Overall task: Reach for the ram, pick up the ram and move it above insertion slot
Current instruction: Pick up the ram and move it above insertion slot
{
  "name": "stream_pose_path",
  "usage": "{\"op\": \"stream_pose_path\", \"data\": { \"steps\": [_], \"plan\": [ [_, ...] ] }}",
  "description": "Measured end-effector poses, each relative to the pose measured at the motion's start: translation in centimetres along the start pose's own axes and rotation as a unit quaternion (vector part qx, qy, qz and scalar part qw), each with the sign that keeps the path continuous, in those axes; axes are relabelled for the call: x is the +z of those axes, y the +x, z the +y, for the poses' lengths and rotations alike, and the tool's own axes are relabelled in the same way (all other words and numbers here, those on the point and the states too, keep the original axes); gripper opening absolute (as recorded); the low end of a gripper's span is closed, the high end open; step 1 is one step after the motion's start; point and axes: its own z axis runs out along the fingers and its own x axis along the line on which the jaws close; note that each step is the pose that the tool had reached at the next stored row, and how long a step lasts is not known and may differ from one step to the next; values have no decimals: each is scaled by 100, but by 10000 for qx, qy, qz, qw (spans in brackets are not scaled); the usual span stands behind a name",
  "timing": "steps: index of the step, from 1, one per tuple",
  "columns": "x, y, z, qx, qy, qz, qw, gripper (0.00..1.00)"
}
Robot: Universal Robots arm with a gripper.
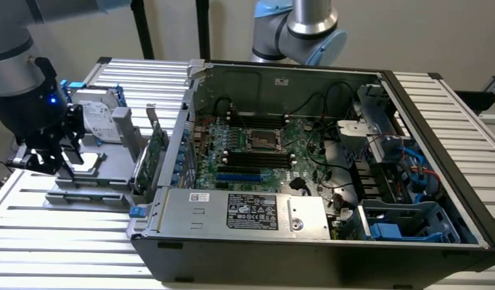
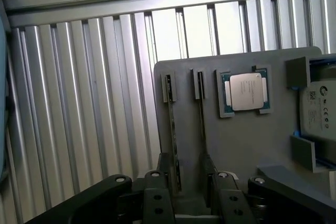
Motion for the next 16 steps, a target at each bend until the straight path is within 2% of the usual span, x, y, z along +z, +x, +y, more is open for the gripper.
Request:
{"op": "stream_pose_path", "data": {
  "steps": [16],
  "plan": [
    [292,58,-8,-123,0,5,9999,36]
  ]
}}
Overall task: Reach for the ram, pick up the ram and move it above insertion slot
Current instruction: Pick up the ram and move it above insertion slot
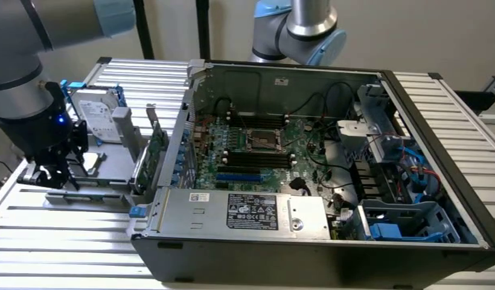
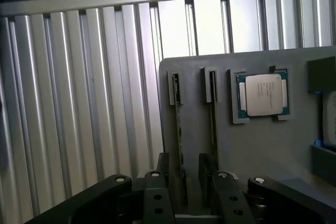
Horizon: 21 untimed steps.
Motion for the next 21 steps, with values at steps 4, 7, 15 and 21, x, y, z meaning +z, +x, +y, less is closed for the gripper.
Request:
{"op": "stream_pose_path", "data": {
  "steps": [4,7,15,21],
  "plan": [
    [73,8,-3,-45,0,1,10000,36],
    [128,10,-6,-85,1,3,10000,36],
    [272,10,-11,-281,4,10,9996,36],
    [347,10,-14,-533,35,14,9986,36]
  ]
}}
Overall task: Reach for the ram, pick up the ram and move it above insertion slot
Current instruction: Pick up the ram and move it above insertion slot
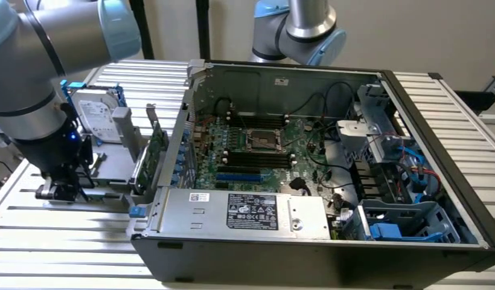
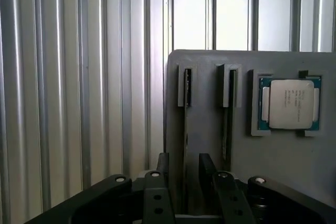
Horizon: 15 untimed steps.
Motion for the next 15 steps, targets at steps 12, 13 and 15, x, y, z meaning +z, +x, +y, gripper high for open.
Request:
{"op": "stream_pose_path", "data": {
  "steps": [12,13,15],
  "plan": [
    [67,-1,-2,-120,-16,-164,9998,36],
    [71,-1,-1,-120,-33,-167,9998,36],
    [79,-1,1,-120,-70,-176,9997,36]
  ]
}}
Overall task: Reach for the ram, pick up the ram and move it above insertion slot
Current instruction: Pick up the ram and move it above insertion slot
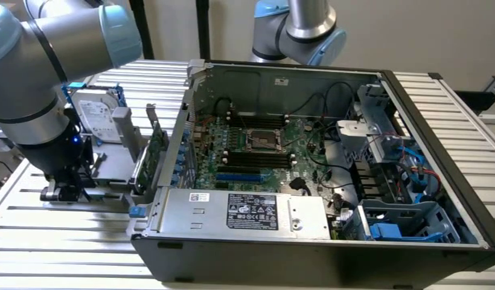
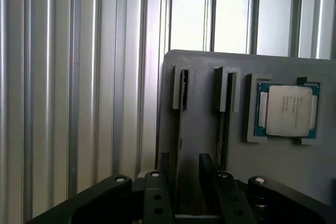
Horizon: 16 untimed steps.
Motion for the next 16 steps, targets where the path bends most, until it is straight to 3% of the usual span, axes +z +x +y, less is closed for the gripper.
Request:
{"op": "stream_pose_path", "data": {
  "steps": [2,13,16],
  "plan": [
    [13,0,1,0,-23,-3,10000,36],
    [58,3,-1,-1,-24,-3,10000,36],
    [59,3,-1,-1,-24,-3,10000,28]
  ]
}}
